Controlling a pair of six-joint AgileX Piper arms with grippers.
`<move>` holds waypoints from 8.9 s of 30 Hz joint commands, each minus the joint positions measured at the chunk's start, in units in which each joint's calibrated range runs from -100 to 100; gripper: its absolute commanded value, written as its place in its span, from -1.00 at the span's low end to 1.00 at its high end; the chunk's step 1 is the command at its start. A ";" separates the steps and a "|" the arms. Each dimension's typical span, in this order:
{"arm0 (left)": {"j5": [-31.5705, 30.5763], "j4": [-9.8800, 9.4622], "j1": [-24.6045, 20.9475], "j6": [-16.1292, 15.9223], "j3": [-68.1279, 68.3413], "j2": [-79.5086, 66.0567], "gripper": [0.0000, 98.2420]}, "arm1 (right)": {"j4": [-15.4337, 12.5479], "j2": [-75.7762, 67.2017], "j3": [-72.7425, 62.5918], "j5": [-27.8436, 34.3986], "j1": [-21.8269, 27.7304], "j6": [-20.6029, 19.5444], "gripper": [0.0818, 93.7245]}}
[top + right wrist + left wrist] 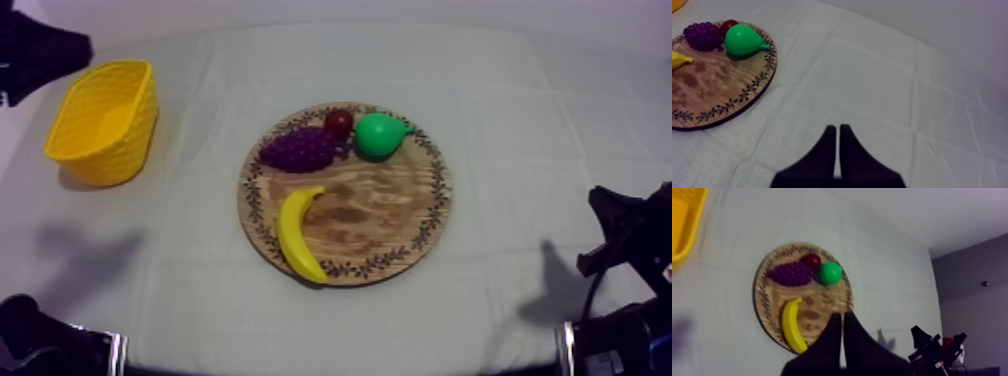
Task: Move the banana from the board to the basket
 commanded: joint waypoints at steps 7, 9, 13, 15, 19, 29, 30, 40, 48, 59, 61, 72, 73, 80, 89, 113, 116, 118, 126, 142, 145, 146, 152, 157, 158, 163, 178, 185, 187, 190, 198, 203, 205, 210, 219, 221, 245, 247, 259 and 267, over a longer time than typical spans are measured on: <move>1.48 0.04 6.76 4.47 -2.68 9.53 -0.98 | -0.02 -0.04 -0.03 -0.03 -0.01 0.01 -0.99; 1.71 0.06 7.94 5.05 -3.10 11.26 -0.97 | -0.02 -0.04 -0.03 -0.03 -0.01 0.01 -0.99; 2.60 0.13 9.41 6.06 -2.98 14.57 -0.97 | -0.02 -0.04 -0.03 -0.03 -0.01 0.01 -0.99; 2.74 0.30 9.66 6.29 -2.44 16.30 -0.97 | -0.02 -0.04 -0.03 -0.03 -0.01 0.01 -0.99; 2.83 0.61 9.83 6.75 -1.52 19.55 -0.96 | -0.02 -0.04 -0.03 -0.03 -0.01 0.01 -0.99; 1.77 1.09 8.91 8.63 3.97 23.62 -0.93 | -0.02 -0.04 -0.03 -0.03 -0.01 0.01 -0.99; 1.71 1.07 8.88 8.66 4.14 23.66 -0.93 | -0.02 -0.04 -0.03 -0.03 -0.01 0.01 -0.99; 1.82 1.19 8.93 8.20 5.43 22.90 -0.18 | -0.02 -0.04 -0.03 -0.03 -0.01 0.01 -0.99; 1.77 0.98 9.26 8.37 6.88 22.61 0.06 | -0.02 -0.04 -0.03 -0.03 -0.01 0.01 -0.99; -0.02 1.50 9.62 7.46 7.77 22.79 0.26 | -0.02 -0.04 -0.03 -0.03 -0.01 0.01 -0.99; -0.31 1.57 9.62 7.44 8.03 22.80 0.26 | -0.02 -0.04 -0.03 -0.03 -0.01 0.01 -0.99; -3.15 2.36 8.50 5.53 10.14 26.29 0.22 | -0.02 -0.04 -0.03 -0.03 -0.01 0.01 -0.99; -3.53 2.49 8.42 5.33 10.33 26.98 0.21 | -0.02 -0.04 -0.03 -0.03 -0.01 0.01 -0.99; -8.02 4.32 7.86 3.11 12.39 33.56 0.19 | -0.02 -0.04 -0.03 -0.03 -0.01 0.01 -0.99; -13.78 7.57 7.52 -0.28 11.46 45.09 0.20 | -0.02 -0.04 -0.03 -0.03 -0.01 0.01 -0.99; -14.17 12.41 7.69 -4.58 0.38 66.15 0.18 | -0.02 -0.04 -0.03 -0.03 -0.01 0.01 -0.99; -12.85 12.41 7.82 -4.76 -1.54 68.34 0.13 | -0.02 -0.04 -0.03 -0.03 -0.01 0.01 -0.99; -11.83 12.33 7.85 -4.77 -2.61 69.58 0.07 | -0.02 -0.04 -0.03 -0.03 -0.01 0.01 -0.99; -9.09 11.88 7.93 -4.81 -3.96 72.65 -0.26 | -0.02 -0.04 -0.03 -0.03 -0.01 0.01 -0.99; -1.14 5.97 6.66 -4.37 -10.13 64.87 -0.42 | -0.02 -0.04 -0.03 -0.03 -0.01 0.01 -0.99; 3.22 4.06 4.75 -4.10 -12.95 61.41 -0.42 | -0.02 -0.04 -0.03 -0.03 -0.01 0.01 -0.99; 4.74 3.43 3.91 -4.05 -14.04 60.32 -0.42 | -0.02 -0.04 -0.03 -0.03 -0.01 0.01 -0.99; 12.34 0.39 -3.48 -5.34 -20.55 55.71 -0.41 | -0.02 -0.04 -0.03 -0.03 -0.01 0.01 -0.99; 15.42 -1.19 -11.34 -7.49 -23.82 53.64 -0.41 | -0.02 -0.04 -0.03 -0.03 -0.01 0.01 -0.99; 15.68 -1.43 -12.96 -7.99 -24.22 53.47 -0.41 | -0.02 -0.04 -0.03 -0.03 -0.01 0.01 -0.99; 16.07 -2.25 -21.08 -10.81 -26.41 54.52 -0.41 | -0.02 -0.04 -0.03 -0.03 -0.01 0.01 -0.99; 13.05 -4.46 -32.65 -14.67 -27.67 64.36 -0.40 | -0.02 -0.04 -0.03 -0.03 -0.01 0.02 -0.99; 9.45 -4.43 -33.30 -14.26 -22.35 65.80 -0.40 | -0.02 -0.04 -0.03 -0.03 -0.01 0.02 -0.99; 8.50 -4.39 -33.26 -14.07 -21.05 66.53 -0.40 | -0.02 -0.04 -0.03 -0.03 -0.01 0.01 -0.99; 6.86 -4.14 -33.45 -14.14 -19.50 67.77 -0.40 | -0.02 -0.04 -0.03 -0.03 -0.01 0.01 -0.99; 4.12 -3.61 -34.23 -14.68 -17.71 68.77 -0.37 | -0.02 -0.04 -0.03 -0.03 -0.01 0.01 -0.99; 2.70 -2.86 -34.16 -15.66 -17.63 68.79 -0.27 | -0.02 -0.04 -0.03 -0.03 -0.01 0.01 -0.99; 1.79 -2.23 -34.07 -16.38 -17.42 68.88 -0.20 | -0.02 -0.04 -0.03 -0.03 -0.01 0.01 -0.99; 0.47 -1.45 -33.93 -17.03 -16.93 69.33 -0.11 | -0.02 -0.04 -0.03 -0.03 -0.01 0.01 -0.99; -1.59 -1.19 -33.74 -18.02 -14.93 67.38 -0.22 | -0.02 -0.04 -0.03 -0.03 -0.01 0.01 -0.99; -2.66 -1.17 -33.28 -18.70 -13.76 65.41 -0.28 | -0.02 -0.04 -0.03 -0.03 -0.01 0.01 -0.99; -30.58 5.76 -29.03 -32.44 33.48 -3.63 -0.98 | -0.02 -0.04 -0.03 -0.03 -0.01 0.01 -0.99; -32.36 5.58 -29.07 -32.85 38.52 -11.41 -0.98 | -0.02 -0.04 -0.03 -0.03 -0.01 0.01 -0.99; -36.29 0.54 -26.40 -33.98 59.60 -40.06 -0.99 | -0.02 -0.04 -0.03 -0.03 -0.01 0.00 -0.99; -38.44 -1.20 -26.08 -32.58 69.56 -48.90 -1.00 | -0.02 -0.04 -0.03 -0.03 -0.01 0.00 -0.99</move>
